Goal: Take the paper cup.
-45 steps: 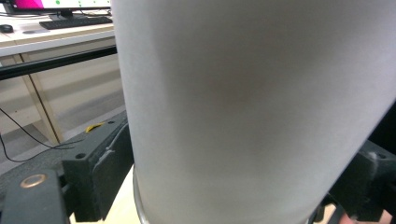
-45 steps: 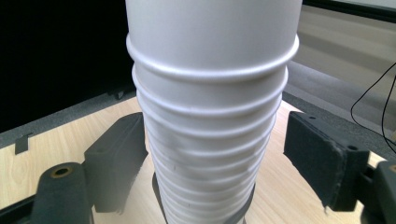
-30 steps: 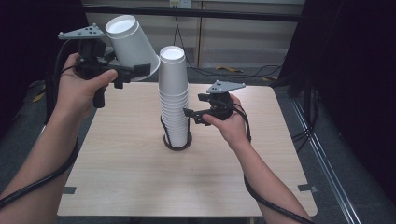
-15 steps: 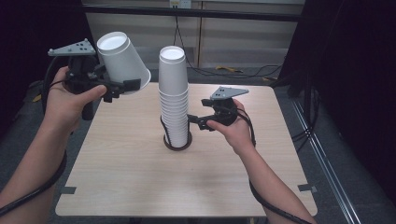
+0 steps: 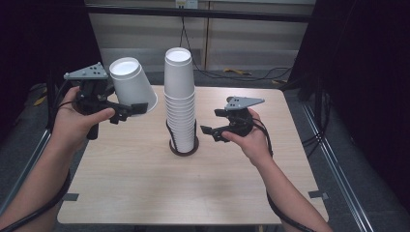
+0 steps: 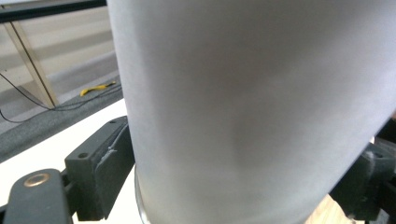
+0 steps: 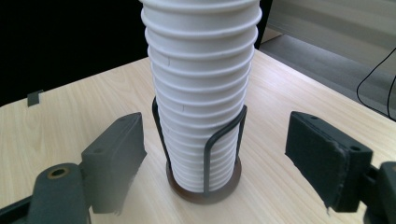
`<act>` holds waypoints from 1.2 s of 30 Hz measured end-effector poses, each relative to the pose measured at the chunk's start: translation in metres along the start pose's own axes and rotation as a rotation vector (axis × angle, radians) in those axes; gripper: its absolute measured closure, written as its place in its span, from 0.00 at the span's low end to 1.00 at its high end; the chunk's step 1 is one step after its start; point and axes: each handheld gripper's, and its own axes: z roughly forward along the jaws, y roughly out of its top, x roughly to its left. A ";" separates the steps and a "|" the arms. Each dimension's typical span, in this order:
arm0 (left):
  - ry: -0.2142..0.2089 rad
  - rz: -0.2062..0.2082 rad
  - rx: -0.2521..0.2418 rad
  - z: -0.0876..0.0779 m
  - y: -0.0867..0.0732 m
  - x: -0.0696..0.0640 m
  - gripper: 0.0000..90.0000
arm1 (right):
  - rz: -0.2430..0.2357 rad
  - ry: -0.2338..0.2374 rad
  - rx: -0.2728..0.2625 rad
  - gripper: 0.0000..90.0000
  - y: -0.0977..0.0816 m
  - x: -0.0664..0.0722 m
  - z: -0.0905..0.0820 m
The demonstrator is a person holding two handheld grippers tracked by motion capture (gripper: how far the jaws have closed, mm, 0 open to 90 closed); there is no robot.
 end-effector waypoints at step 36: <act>-0.103 0.103 0.180 0.044 -0.012 -0.038 0.14 | -0.003 0.016 0.047 0.21 -0.036 -0.008 -0.021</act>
